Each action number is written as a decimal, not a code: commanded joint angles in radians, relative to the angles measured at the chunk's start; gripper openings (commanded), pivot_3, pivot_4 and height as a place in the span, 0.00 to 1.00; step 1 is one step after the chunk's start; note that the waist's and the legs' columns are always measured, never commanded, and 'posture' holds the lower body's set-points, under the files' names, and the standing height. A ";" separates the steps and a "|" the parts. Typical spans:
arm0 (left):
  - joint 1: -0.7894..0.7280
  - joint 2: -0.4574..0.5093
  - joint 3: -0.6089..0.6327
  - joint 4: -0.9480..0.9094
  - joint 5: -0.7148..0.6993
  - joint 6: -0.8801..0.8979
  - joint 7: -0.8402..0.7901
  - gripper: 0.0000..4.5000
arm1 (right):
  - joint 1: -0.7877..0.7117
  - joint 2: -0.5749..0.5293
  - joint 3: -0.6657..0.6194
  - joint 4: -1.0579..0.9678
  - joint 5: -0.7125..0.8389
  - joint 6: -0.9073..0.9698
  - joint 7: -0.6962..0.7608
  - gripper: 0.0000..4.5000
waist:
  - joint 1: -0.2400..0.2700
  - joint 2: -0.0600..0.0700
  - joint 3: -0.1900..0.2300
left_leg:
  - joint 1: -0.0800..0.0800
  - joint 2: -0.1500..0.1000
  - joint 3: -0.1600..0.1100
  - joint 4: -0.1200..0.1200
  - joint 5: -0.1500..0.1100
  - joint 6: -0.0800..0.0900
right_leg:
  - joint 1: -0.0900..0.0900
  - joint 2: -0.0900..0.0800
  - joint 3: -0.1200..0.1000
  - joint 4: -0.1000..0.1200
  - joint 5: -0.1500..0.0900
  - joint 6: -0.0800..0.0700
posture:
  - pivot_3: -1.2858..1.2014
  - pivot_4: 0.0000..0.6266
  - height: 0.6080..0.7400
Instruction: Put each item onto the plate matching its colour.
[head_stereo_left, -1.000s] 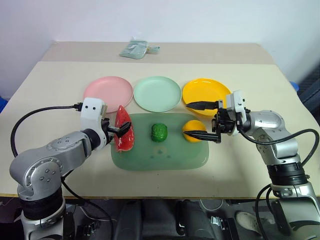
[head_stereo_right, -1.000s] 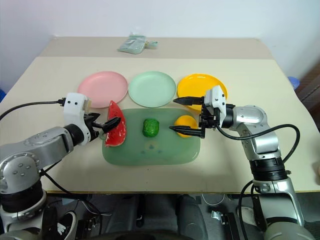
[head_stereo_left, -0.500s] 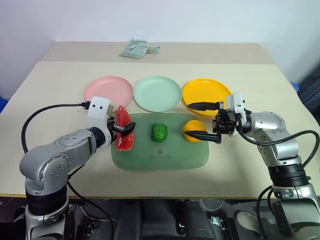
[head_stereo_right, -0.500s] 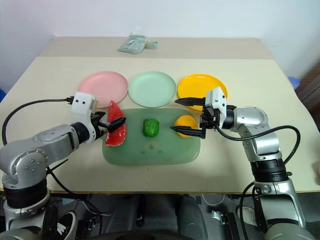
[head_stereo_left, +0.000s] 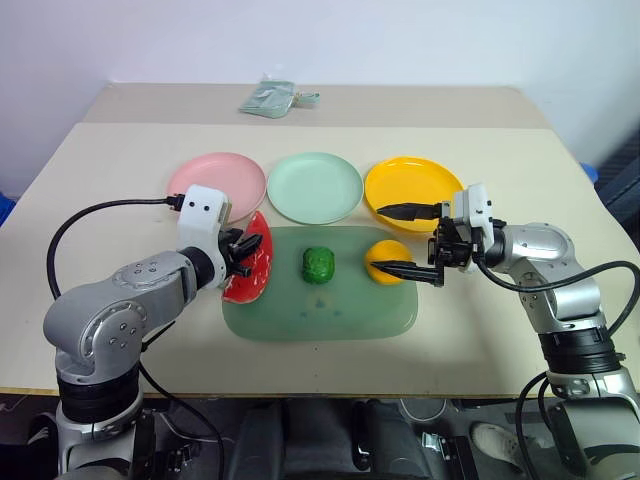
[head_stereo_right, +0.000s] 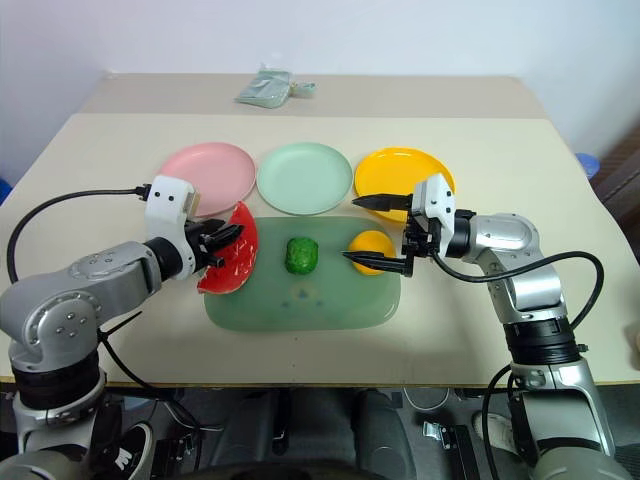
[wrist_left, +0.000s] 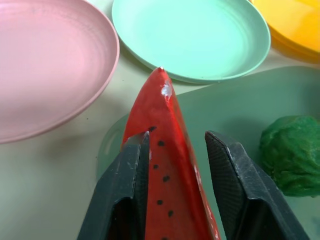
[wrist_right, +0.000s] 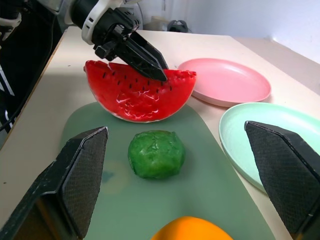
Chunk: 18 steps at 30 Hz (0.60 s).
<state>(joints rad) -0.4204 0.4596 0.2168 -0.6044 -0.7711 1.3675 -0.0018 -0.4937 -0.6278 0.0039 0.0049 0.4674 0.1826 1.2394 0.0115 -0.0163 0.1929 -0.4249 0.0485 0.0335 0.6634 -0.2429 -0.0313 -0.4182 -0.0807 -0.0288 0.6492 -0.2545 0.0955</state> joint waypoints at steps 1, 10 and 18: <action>0.013 0.015 0.013 -0.031 0.018 -0.023 -0.022 0.27 | -0.014 -0.003 -0.020 -0.005 -0.001 -0.020 -0.006 1.00 | 0.000 0.000 0.000 | 0.000 0.000 0.000 0.000 0.000 0.000 | 0.000 0.000 0.000 0.000 0.000 0.000 | 0.52 0.24 1.00; 0.045 0.066 -0.036 -0.026 0.100 -0.087 -0.070 0.01 | -0.010 -0.004 -0.022 -0.004 -0.005 -0.021 -0.006 1.00 | 0.000 0.000 0.000 | 0.000 0.000 0.000 0.000 0.000 0.000 | 0.000 0.000 0.000 0.000 0.000 0.000 | 0.52 0.24 1.00; 0.053 0.095 -0.040 -0.030 0.120 -0.121 -0.137 0.01 | -0.012 0.003 -0.018 0.001 -0.007 -0.024 -0.013 1.00 | 0.000 0.000 0.000 | 0.000 0.000 0.000 0.000 0.000 0.000 | 0.000 0.000 0.000 0.000 0.000 0.000 | 0.52 0.24 1.00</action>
<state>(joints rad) -0.3643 0.5463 0.1768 -0.6103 -0.6626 1.2689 -0.1302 -0.4937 -0.6261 0.0039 0.0158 0.4534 0.1697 1.2310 0.0119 -0.0163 0.1929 -0.4248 0.0486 0.0336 0.6633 -0.2429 -0.0313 -0.4183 -0.0807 -0.0288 0.6491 -0.2546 0.0955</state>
